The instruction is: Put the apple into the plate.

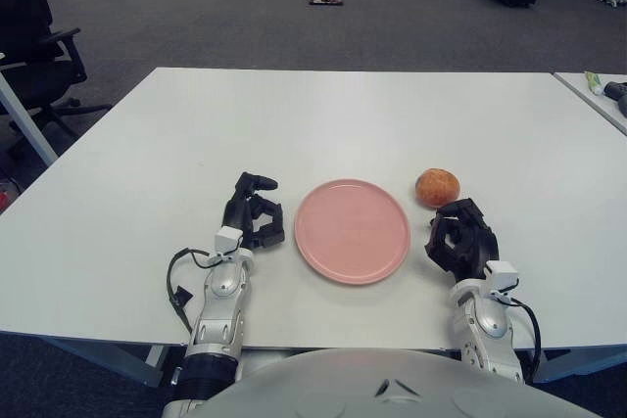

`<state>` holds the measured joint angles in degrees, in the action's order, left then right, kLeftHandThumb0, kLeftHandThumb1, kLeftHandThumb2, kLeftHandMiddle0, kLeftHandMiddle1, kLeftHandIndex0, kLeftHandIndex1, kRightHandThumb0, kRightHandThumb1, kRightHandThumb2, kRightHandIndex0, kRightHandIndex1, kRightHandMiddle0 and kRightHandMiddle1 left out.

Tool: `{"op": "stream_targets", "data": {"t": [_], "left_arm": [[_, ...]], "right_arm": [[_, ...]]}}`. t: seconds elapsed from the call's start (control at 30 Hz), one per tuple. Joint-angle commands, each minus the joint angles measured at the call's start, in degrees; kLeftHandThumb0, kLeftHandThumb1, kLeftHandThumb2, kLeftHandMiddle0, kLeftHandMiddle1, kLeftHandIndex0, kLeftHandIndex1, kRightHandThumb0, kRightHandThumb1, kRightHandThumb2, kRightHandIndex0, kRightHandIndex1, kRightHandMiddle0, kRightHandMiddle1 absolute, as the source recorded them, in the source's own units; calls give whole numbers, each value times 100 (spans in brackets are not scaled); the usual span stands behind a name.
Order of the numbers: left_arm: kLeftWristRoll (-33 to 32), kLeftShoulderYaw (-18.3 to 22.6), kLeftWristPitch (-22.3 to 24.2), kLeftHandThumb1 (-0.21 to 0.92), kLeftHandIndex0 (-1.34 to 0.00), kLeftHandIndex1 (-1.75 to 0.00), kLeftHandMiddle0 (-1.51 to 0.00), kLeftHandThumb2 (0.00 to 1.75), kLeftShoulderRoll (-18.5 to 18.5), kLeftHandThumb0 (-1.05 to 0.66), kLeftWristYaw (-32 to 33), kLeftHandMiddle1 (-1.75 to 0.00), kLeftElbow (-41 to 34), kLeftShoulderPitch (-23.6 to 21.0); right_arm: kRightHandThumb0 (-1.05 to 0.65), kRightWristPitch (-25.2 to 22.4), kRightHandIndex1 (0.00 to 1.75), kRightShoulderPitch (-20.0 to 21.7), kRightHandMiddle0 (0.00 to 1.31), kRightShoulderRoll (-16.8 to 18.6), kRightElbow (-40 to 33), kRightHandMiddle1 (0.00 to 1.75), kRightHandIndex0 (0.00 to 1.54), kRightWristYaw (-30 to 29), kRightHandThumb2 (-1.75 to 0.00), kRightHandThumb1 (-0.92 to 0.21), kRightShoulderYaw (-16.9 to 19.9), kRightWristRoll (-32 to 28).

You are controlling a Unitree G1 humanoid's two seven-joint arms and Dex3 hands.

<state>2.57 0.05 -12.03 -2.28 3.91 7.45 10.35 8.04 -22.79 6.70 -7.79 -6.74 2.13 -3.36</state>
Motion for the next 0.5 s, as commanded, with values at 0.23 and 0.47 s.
{"op": "stream_targets", "data": {"t": [0.23,0.47], "left_arm": [[-19,39,223,37,-36,-175,-59,126,10,-1,20,-168,117,109],[-26,35,194,36,-37,-175,-58,127,12,-1,5,-170,140,97]], "right_arm": [[-41,1691,175,198,41,-52,728,175,104,-422,-99,-58,-25,848],[-48,2673,147,438,14,-101,1211,159,29,-1052,-68,-88,2,1673]]}}
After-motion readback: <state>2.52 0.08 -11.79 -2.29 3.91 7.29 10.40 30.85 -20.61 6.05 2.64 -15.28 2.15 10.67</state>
